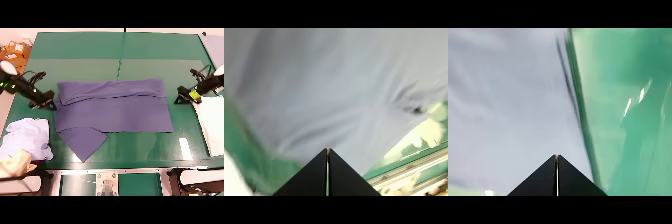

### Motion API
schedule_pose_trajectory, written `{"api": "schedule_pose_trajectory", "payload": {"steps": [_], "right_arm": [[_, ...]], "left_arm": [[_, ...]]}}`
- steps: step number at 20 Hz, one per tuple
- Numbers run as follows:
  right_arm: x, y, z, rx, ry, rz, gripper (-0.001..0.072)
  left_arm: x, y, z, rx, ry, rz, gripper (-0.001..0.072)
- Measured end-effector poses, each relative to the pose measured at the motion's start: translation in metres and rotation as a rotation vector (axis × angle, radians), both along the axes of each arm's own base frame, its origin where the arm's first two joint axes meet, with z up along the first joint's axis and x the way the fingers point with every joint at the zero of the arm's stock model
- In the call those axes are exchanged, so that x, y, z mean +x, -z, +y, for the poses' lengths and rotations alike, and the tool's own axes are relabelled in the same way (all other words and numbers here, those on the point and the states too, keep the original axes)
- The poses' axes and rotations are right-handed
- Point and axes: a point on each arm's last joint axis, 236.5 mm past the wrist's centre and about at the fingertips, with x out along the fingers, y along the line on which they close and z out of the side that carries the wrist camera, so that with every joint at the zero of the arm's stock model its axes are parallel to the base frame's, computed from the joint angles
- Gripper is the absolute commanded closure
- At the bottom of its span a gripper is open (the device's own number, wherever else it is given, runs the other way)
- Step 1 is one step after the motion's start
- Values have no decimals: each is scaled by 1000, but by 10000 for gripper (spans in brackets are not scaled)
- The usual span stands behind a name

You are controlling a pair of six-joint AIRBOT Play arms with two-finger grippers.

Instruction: Fold the shirts.

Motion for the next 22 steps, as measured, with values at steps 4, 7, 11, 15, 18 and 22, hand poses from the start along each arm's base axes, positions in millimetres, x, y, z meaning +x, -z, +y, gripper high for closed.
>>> {"api": "schedule_pose_trajectory", "payload": {"steps": [4,7,11,15,18,22], "right_arm": [[-71,2,16,-17,142,24,450],[-103,20,32,-2,240,19,346],[-117,44,52,47,324,25,337],[-111,61,63,65,378,12,337],[-102,69,75,102,408,12,337],[-97,78,82,121,427,27,338]], "left_arm": [[-75,5,0,82,-82,-35,187],[-122,32,-7,94,-157,-12,188],[-159,69,-36,25,-207,39,189],[-153,86,-68,-30,-230,-35,252],[-136,90,-77,-37,-267,-117,341],[-123,91,-79,-41,-297,-172,625]]}}
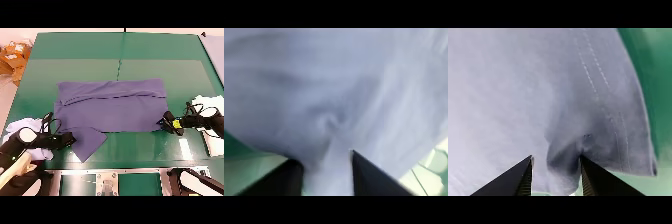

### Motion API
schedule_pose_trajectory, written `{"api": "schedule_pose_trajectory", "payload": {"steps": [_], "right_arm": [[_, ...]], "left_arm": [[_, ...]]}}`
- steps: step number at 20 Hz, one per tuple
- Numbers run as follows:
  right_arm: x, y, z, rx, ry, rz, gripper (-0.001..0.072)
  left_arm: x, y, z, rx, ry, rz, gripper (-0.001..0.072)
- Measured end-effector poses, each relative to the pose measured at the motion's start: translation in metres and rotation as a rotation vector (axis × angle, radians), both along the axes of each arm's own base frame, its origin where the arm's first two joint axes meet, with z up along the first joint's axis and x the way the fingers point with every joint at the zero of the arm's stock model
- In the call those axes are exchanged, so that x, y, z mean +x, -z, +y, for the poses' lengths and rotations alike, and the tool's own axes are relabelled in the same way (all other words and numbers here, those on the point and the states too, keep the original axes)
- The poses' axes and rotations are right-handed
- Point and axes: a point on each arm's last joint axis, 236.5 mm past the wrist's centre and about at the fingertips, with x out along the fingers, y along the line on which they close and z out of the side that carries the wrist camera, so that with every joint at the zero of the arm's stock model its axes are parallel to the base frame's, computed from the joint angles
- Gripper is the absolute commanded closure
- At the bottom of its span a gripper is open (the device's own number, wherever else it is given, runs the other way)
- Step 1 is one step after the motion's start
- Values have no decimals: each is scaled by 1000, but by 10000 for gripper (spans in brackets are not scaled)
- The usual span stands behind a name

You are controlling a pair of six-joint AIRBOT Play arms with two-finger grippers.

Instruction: Fold the shirts.

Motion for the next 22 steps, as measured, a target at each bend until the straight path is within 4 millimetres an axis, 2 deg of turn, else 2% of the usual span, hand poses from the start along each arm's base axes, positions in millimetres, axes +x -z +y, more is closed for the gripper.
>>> {"api": "schedule_pose_trajectory", "payload": {"steps": [2,4,7,9,12,13,14,19,22], "right_arm": [[1,0,-1,-7,-24,-3,339],[2,-3,-5,-30,-67,-2,339],[2,-16,-13,-61,-147,18,339],[3,-28,-11,-41,-174,27,339],[-8,-33,-14,-50,-216,73,336],[-14,-33,-15,-49,-223,96,311],[-17,-32,-15,-53,-223,111,211],[-33,-16,-14,-54,-199,156,197],[-26,-5,-5,-24,-115,119,201]], "left_arm": [[0,-1,-3,-10,-1,0,636],[-3,-1,-4,-13,5,9,686],[-7,-2,-7,-22,17,24,686],[-10,-2,-8,-25,32,31,687],[-13,-2,-9,-27,44,37,686],[-14,-2,-9,-28,47,39,686],[-14,-2,-9,-29,50,40,686],[-14,-2,-9,-28,55,36,686],[-14,-3,-10,-30,55,35,686]]}}
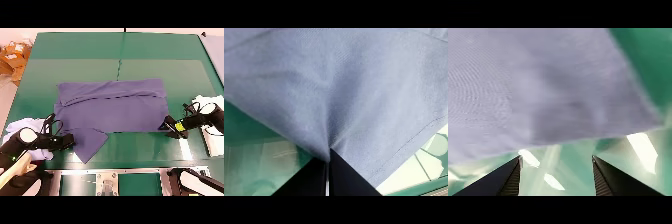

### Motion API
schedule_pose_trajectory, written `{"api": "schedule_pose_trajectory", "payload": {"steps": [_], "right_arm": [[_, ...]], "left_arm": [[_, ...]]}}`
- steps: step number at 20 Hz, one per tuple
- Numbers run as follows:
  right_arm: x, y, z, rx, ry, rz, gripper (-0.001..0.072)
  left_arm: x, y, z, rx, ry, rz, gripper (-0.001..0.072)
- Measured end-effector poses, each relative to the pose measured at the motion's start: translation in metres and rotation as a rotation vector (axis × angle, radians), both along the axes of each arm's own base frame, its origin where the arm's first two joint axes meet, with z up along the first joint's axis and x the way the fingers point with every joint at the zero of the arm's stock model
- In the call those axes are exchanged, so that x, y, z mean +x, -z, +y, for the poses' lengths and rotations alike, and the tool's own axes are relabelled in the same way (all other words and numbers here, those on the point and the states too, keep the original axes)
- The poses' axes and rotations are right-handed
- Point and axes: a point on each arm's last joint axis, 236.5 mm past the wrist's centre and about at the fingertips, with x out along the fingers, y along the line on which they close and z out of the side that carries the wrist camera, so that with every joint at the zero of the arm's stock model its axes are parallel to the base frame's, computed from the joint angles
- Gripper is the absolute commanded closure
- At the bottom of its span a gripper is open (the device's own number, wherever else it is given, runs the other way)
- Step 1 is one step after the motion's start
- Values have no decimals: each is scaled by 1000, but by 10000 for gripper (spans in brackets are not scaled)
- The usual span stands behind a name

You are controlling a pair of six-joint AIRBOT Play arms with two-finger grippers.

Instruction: Fold the shirts.

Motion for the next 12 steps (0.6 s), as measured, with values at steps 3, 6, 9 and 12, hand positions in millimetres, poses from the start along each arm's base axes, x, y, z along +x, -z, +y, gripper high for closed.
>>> {"api": "schedule_pose_trajectory", "payload": {"steps": [3,6,9,12], "right_arm": [[21,6,6,23,102,-81,337],[39,11,-2,-7,149,-157,696],[45,11,-3,-10,131,-194,697],[38,11,-5,-26,63,-184,698]], "left_arm": [[2,-2,-1,-4,0,-7,687],[21,-18,-2,1,21,-73,687],[42,-43,4,45,76,-149,688],[45,-64,14,109,158,-162,688]]}}
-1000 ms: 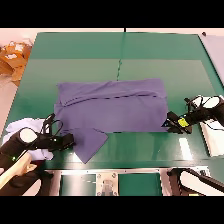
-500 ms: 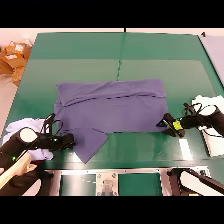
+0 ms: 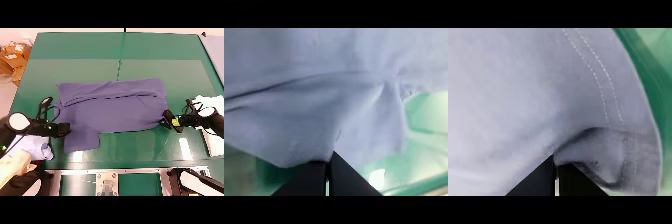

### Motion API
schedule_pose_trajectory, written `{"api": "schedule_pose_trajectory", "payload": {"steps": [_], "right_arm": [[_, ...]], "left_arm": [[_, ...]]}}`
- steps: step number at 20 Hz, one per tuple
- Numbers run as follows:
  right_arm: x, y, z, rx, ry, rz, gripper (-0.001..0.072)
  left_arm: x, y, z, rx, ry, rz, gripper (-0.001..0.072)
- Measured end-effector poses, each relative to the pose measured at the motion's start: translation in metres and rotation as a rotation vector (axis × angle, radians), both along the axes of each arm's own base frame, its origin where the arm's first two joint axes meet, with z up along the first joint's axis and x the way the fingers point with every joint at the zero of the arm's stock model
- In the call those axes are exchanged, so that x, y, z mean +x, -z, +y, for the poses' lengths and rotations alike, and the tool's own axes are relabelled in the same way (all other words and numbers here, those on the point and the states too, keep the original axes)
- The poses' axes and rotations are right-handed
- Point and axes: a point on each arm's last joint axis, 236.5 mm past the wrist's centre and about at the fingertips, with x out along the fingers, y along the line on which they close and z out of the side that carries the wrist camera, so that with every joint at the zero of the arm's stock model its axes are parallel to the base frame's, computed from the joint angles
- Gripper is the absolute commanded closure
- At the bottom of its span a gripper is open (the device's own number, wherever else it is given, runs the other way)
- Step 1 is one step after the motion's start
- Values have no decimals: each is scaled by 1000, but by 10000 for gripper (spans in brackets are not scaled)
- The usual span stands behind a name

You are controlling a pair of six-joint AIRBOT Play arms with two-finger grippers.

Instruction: Fold the shirts.

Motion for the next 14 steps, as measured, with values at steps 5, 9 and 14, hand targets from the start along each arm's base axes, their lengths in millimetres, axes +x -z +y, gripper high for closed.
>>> {"api": "schedule_pose_trajectory", "payload": {"steps": [5,9,14], "right_arm": [[-39,-4,-7,-49,-157,117,698],[-46,-25,-19,-112,-200,116,697],[-4,-67,-23,-128,-176,-8,697]], "left_arm": [[-24,-15,6,55,99,73,689],[-22,-34,2,72,137,40,689],[30,-69,0,95,123,-110,689]]}}
